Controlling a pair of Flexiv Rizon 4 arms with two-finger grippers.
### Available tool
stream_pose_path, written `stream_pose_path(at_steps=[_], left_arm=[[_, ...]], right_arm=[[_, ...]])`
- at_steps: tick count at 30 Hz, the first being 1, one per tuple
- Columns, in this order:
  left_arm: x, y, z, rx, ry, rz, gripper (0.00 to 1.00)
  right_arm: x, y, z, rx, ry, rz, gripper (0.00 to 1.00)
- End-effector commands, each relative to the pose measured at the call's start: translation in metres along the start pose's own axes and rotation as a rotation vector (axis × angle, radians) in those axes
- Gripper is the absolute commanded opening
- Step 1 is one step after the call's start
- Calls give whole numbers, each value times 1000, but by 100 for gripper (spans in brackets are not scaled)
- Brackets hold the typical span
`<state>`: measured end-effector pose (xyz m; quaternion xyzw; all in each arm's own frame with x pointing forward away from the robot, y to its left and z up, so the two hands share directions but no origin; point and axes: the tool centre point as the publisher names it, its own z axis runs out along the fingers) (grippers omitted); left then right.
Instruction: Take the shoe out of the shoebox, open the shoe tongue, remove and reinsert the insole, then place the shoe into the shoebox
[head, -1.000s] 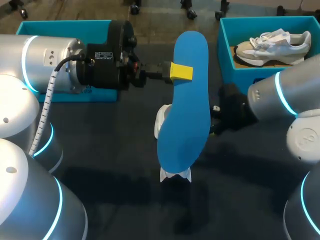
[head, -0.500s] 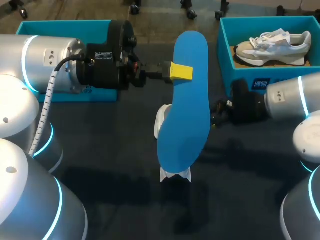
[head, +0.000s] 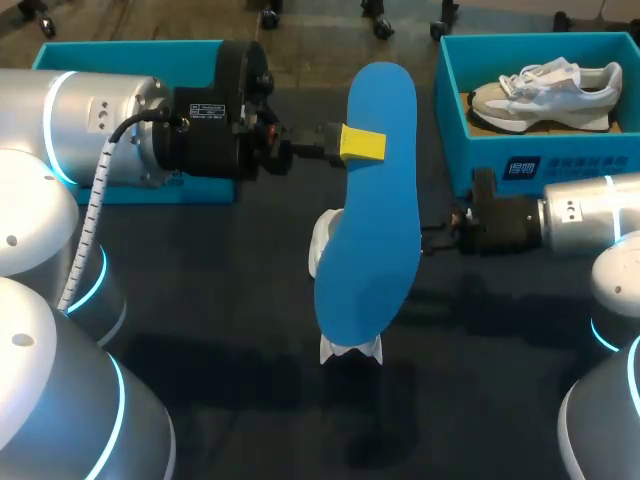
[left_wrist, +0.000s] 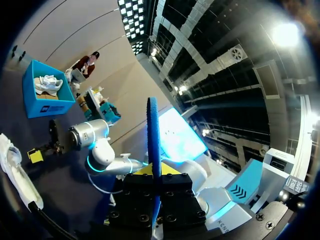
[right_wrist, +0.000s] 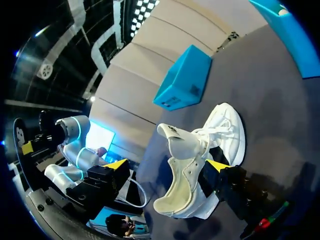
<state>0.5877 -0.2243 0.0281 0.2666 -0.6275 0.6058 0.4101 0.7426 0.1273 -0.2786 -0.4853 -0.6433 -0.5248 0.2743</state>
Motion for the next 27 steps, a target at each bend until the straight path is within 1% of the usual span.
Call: stream_pose_path(at_steps=[1,2,3,4,6,8,9,13,14,17,19,22,27], left_arm=[[0,1,0,1,0,-1,0],[0,1,0,1,0,-1,0],[0,1,0,1,0,-1,0],[0,1,0,1,0,-1,0],[0,0,0,-7,-5,23,0],[0,-3,-1,-11,4,52,0],[1,-4,-2,-16,3,70,0],[-2,-6,-6,-7,-6,118,0],[-4,-7,-8,-15,-7,149,0],[-9,-8,-16,-35,-16,205,0],[-13,-9,-21,-52,-25,255,0],[-17,-12,-28,-64,-44,306,0],[-18,-19,-38,-32,-34,434,0]], right_arm=[[2,-8,-7,-34,-12,81,100],[4,-10,-10,-37,-3,93,100],[5,-11,-13,-33,7,142,100],[5,-12,-15,-23,11,156,100],[8,-13,-18,14,36,237,100],[12,-12,-22,19,47,251,100],[13,-12,-24,39,48,283,100],[19,-7,-32,39,59,299,100],[22,-5,-36,22,64,298,100],[30,1,-45,22,93,293,100],[35,5,-48,41,112,281,100],[41,10,-52,57,109,284,100],[44,12,-62,61,128,280,100]])
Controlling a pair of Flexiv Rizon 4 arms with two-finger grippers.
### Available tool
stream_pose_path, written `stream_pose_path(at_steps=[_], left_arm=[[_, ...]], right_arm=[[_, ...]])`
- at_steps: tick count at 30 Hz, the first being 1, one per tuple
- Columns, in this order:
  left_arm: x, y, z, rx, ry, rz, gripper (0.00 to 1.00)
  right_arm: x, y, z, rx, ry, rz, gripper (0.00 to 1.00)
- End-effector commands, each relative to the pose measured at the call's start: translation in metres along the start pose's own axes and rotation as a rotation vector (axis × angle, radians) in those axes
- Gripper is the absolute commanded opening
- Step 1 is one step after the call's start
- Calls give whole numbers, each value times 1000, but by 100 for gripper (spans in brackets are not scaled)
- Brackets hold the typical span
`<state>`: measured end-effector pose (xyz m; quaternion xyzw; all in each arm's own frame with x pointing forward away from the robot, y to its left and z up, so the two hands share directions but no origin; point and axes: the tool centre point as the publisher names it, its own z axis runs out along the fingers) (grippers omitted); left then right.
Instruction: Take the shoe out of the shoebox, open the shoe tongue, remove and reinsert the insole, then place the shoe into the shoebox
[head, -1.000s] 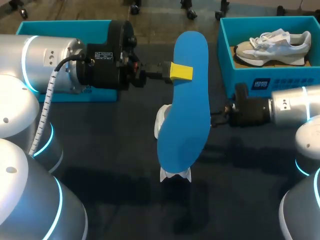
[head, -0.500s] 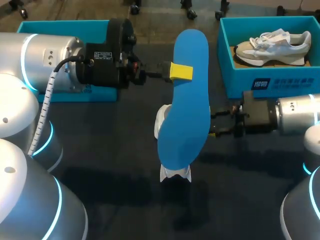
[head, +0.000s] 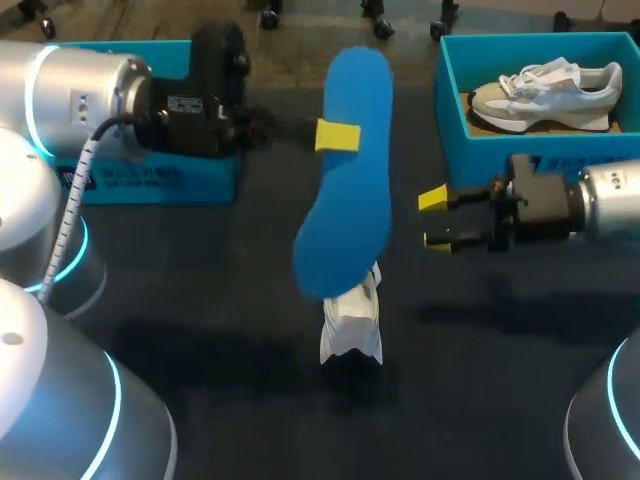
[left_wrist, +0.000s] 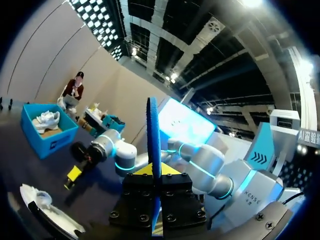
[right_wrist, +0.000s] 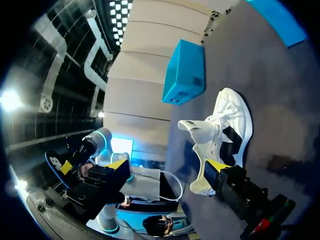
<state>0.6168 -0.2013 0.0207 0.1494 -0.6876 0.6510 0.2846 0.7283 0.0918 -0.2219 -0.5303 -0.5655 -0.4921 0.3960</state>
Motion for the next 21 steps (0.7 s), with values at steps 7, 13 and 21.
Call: stream_pose_path(at_steps=[7,13,21], left_arm=[[-14,0,-22,26,-43,254,0],[-26,5,-30,24,-78,379,0],[-32,12,-37,-21,-84,557,0]], right_arm=[[14,6,-14,20,3,34,100],[14,7,-13,13,5,45,100],[14,7,-13,13,5,45,100]])
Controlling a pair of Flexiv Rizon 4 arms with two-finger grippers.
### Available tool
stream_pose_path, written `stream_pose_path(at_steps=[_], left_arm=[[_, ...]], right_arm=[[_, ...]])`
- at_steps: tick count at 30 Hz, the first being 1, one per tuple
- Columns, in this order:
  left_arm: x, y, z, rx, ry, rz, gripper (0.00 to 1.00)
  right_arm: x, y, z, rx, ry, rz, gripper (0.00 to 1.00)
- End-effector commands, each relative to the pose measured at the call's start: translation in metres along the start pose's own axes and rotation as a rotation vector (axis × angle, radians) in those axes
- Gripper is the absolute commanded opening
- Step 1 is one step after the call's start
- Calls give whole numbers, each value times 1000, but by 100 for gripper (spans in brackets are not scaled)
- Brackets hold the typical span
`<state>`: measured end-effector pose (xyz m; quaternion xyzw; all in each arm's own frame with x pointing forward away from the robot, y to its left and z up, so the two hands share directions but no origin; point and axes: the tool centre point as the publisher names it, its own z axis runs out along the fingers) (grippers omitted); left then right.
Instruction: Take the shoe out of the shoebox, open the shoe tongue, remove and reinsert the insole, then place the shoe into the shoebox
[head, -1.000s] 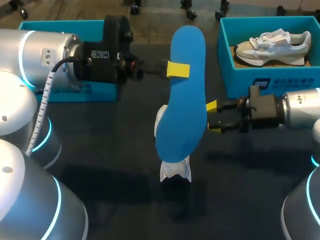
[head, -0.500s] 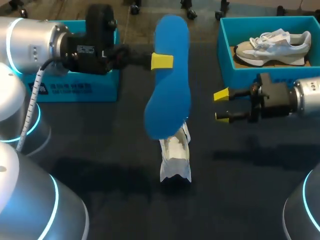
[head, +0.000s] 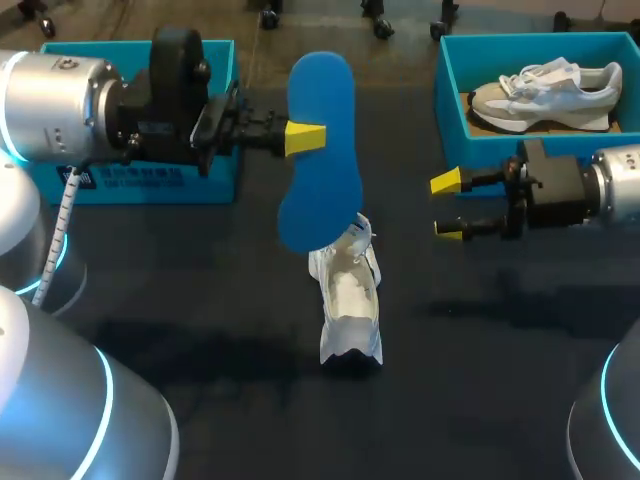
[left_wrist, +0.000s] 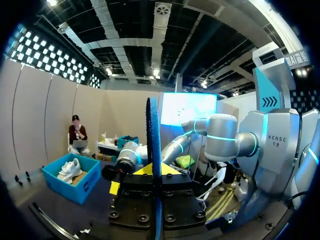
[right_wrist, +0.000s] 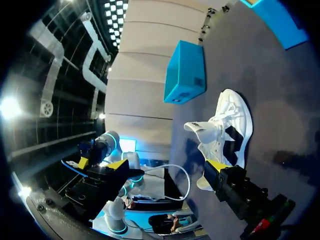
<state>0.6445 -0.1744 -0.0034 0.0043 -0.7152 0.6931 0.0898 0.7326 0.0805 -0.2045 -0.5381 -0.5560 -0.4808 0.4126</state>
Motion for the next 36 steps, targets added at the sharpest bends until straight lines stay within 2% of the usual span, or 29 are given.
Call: stream_pose_path(at_steps=[1,6,15,23,31,32,36], left_arm=[[1,6,-6,-20,2,90,0],[-3,17,-9,-42,10,293,0],[-12,31,-11,-20,10,628,0],[-25,41,-10,12,33,1020,0],[-32,44,-10,6,38,1247,0],[-34,42,-9,31,10,1250,0],[-34,42,-9,31,10,1250,0]], right_arm=[[0,-1,1,-2,-2,1,100],[0,-1,1,-2,-2,1,100],[0,-1,1,-2,-2,1,100],[0,-1,1,-2,-2,1,100],[0,-1,1,-2,-2,1,100],[0,-1,1,-2,-2,1,100],[0,-1,1,-2,-2,1,100]])
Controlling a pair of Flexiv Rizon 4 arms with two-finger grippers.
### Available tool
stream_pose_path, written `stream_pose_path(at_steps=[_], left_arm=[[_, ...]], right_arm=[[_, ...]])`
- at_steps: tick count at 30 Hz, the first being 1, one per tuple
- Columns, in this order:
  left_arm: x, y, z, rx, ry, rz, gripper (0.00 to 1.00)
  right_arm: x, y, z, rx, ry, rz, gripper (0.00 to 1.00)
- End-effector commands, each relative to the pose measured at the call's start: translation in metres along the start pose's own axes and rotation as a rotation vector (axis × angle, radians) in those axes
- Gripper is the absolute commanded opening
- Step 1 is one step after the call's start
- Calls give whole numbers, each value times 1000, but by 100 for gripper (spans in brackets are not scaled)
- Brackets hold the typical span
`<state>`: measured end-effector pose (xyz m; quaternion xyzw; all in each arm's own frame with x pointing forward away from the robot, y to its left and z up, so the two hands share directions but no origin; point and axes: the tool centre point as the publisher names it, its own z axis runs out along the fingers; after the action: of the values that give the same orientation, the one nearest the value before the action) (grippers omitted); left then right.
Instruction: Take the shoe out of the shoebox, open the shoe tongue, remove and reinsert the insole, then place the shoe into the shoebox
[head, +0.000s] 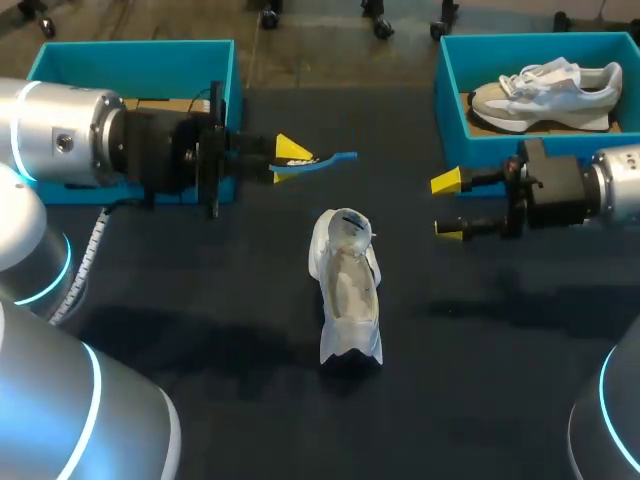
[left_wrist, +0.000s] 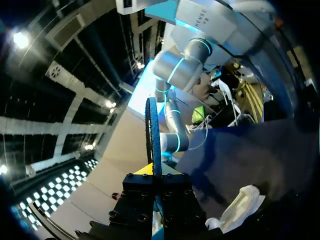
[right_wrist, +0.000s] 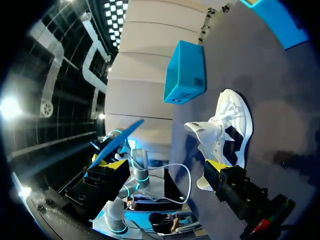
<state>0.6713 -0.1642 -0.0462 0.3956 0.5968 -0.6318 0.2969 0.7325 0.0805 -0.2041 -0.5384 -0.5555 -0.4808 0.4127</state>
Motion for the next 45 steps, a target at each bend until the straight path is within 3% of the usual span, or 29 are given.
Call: stream_pose_path(at_steps=[1,10,16,26,27,42,45], left_arm=[[1,4,4,10,-22,90,0],[1,4,4,10,-22,90,0],[23,13,4,11,-16,378,0],[44,33,4,-13,17,557,0],[48,35,3,13,46,645,0],[79,67,12,-77,46,785,0],[85,70,16,-82,41,821,0]], right_arm=[[0,0,1,-2,-2,0,100],[1,0,2,-1,-5,-3,100],[7,2,3,-26,-29,19,100],[18,4,6,-26,-44,-5,100],[19,4,7,-25,-45,-5,100],[37,13,20,-4,-37,-21,100],[40,14,25,10,-33,-22,85]])
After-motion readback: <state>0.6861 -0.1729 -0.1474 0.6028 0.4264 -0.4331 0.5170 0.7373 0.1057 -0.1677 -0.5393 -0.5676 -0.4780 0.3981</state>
